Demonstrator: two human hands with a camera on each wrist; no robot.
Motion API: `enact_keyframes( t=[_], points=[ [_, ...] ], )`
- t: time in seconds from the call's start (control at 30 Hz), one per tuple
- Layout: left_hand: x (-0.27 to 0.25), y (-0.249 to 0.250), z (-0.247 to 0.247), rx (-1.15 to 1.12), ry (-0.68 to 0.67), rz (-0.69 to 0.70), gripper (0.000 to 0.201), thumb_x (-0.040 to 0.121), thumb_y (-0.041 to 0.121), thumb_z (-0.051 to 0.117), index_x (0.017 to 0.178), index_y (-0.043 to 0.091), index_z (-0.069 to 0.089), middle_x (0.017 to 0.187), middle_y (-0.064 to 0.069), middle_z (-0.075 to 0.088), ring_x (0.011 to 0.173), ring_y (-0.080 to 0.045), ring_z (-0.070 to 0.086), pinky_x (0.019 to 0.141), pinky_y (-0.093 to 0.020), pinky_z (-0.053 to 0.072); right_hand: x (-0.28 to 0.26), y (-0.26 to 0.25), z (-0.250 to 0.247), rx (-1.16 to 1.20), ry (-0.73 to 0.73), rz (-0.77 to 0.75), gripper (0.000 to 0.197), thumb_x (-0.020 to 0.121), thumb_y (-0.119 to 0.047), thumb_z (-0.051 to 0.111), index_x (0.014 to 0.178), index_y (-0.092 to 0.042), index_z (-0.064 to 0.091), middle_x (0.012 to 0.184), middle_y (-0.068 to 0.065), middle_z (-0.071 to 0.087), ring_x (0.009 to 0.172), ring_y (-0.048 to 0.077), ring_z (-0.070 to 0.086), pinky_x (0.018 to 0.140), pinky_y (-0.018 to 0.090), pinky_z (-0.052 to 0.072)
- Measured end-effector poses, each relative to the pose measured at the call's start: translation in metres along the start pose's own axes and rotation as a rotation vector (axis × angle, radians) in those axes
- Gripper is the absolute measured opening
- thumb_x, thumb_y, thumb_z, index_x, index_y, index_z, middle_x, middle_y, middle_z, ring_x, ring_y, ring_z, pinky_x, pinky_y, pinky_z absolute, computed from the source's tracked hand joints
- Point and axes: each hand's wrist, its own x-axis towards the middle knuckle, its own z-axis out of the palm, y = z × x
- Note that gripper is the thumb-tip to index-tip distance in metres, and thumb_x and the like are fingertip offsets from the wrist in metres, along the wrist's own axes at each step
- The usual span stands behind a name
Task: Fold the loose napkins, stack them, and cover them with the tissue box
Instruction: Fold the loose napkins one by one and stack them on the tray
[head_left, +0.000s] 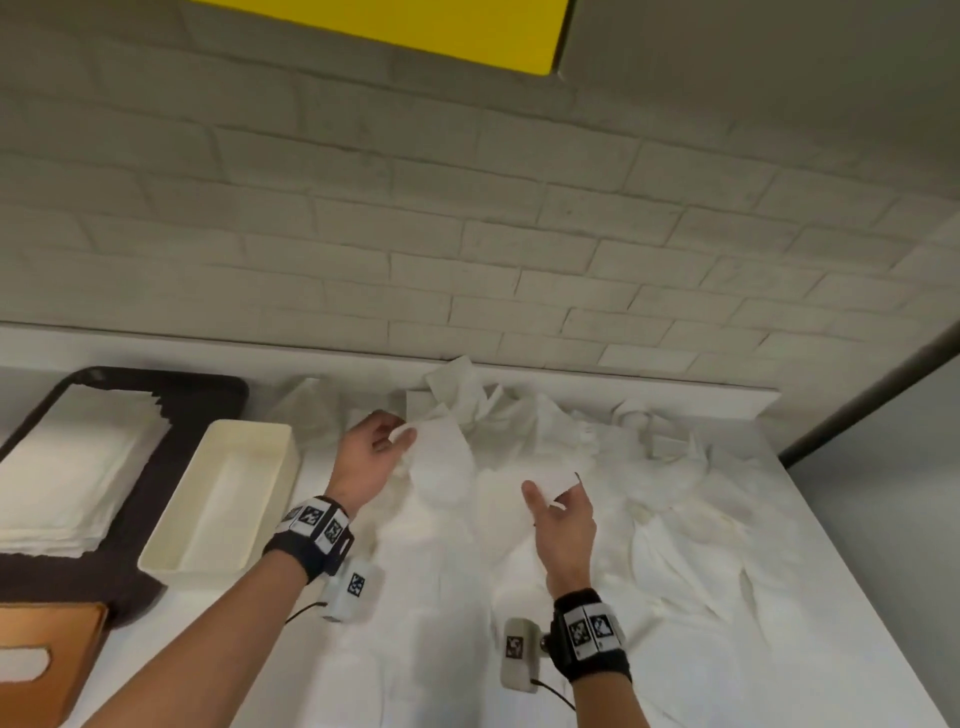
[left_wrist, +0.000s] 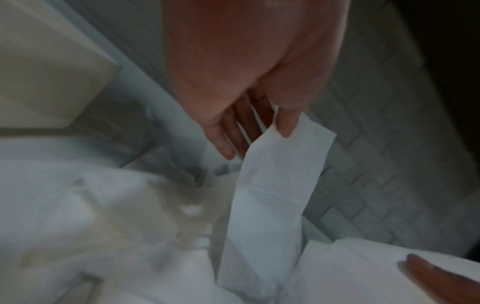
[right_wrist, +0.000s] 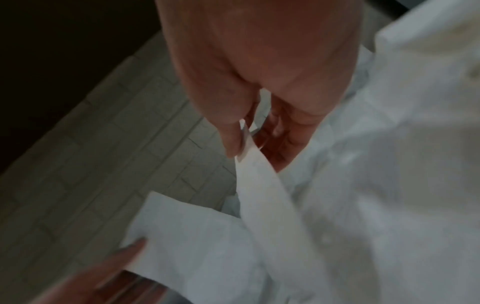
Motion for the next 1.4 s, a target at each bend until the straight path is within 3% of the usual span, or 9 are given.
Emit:
enact_keyframes(
  t=[0.17, 0.33, 0.53, 0.73, 0.83, 1.03, 1.17, 1.3, 1.4],
  points=[
    [-0.057, 0.056, -0.001, -0.18, 0.033, 0.079, 0.014, 0.102, 0.02, 0.073, 0.106, 0.01, 0.066, 0.084, 0.002, 0.078, 0.077, -0.014, 0.073, 0.072, -0.026, 0.056, 0.006, -0.001, -0.053, -0.383, -0.153, -0.213, 0.033, 0.098, -0.045, 0.077, 0.092, -0.013, 0.071, 0.079, -0.006, 0.066, 0.08, 0.021, 0.066, 0.071, 0.032, 0.048],
    [-0.089, 0.071, 0.01, -0.225, 0.127, 0.08, 0.009, 0.102, 0.027, 0.073, 0.105, 0.019, 0.073, 0.096, -0.002, 0.08, 0.09, -0.026, 0.075, 0.08, -0.047, 0.061, -0.025, -0.049, -0.096, -0.171, -0.388, -0.393, 0.013, 0.1, -0.036, 0.077, 0.108, -0.027, 0.074, 0.102, -0.007, 0.08, 0.096, 0.014, 0.076, 0.084, 0.039, 0.062],
    [-0.109, 0.066, 0.041, -0.212, -0.028, -0.017, 0.03, 0.107, 0.046, 0.064, 0.119, 0.02, 0.073, 0.11, -0.015, 0.079, 0.103, -0.034, 0.077, 0.091, -0.062, 0.061, -0.045, -0.109, -0.103, 0.17, -0.719, -0.36, 0.024, 0.098, -0.006, 0.076, 0.121, -0.012, 0.076, 0.115, 0.006, 0.08, 0.109, 0.025, 0.078, 0.089, 0.04, 0.064],
    [-0.128, 0.083, 0.066, -0.358, -0.027, -0.194, 0.036, 0.115, 0.036, 0.048, 0.119, 0.014, 0.076, 0.118, -0.011, 0.08, 0.118, -0.038, 0.072, 0.105, -0.052, 0.054, -0.04, -0.099, -0.058, 0.17, -0.647, -0.322, 0.031, 0.102, -0.017, 0.077, 0.131, -0.022, 0.072, 0.122, -0.005, 0.081, 0.113, 0.018, 0.078, 0.101, 0.05, 0.061],
    [-0.129, 0.085, 0.063, -0.402, 0.034, -0.27, 0.048, 0.11, 0.056, 0.046, 0.122, 0.021, 0.077, 0.121, -0.005, 0.08, 0.118, -0.029, 0.074, 0.109, -0.051, 0.055, -0.042, -0.091, -0.045, 0.056, -0.608, -0.378, 0.027, 0.102, -0.023, 0.077, 0.127, -0.029, 0.072, 0.115, -0.016, 0.081, 0.107, 0.007, 0.077, 0.098, 0.045, 0.061],
    [-0.135, 0.082, 0.038, -0.268, 0.099, -0.084, 0.022, 0.111, 0.035, 0.059, 0.118, 0.021, 0.074, 0.114, -0.002, 0.08, 0.111, -0.025, 0.076, 0.102, -0.053, 0.058, -0.066, -0.092, -0.013, 0.026, -0.493, -0.445, 0.027, 0.099, -0.029, 0.08, 0.119, -0.031, 0.063, 0.109, -0.015, 0.078, 0.101, 0.008, 0.075, 0.089, 0.037, 0.061],
    [-0.127, 0.078, 0.0, -0.305, 0.211, -0.056, 0.019, 0.109, 0.031, 0.062, 0.12, 0.018, 0.071, 0.114, -0.001, 0.081, 0.107, -0.021, 0.077, 0.094, -0.045, 0.062, -0.091, -0.083, 0.028, 0.151, -0.36, -0.458, 0.054, 0.098, -0.028, 0.08, 0.135, -0.032, 0.04, 0.135, -0.013, 0.059, 0.127, 0.018, 0.063, 0.106, 0.036, 0.052],
    [-0.104, 0.069, -0.062, -0.284, 0.302, -0.044, 0.024, 0.111, 0.034, 0.059, 0.112, 0.012, 0.07, 0.106, -0.005, 0.08, 0.098, -0.024, 0.077, 0.088, -0.046, 0.06, -0.132, -0.062, 0.083, 0.209, -0.565, -0.377, 0.046, 0.107, -0.016, 0.068, 0.134, -0.03, 0.033, 0.117, 0.003, 0.072, 0.105, 0.025, 0.075, 0.089, 0.051, 0.063],
    [-0.077, 0.06, -0.123, -0.163, 0.347, 0.011, 0.03, 0.111, 0.039, 0.056, 0.107, 0.01, 0.065, 0.096, 0.0, 0.069, 0.087, -0.01, 0.062, 0.084, -0.04, 0.05, -0.157, -0.067, 0.121, 0.098, -0.618, -0.495, 0.021, 0.109, -0.021, 0.065, 0.126, -0.032, 0.057, 0.089, -0.01, 0.065, 0.069, 0.009, 0.059, 0.067, 0.032, 0.053]
  ],
)
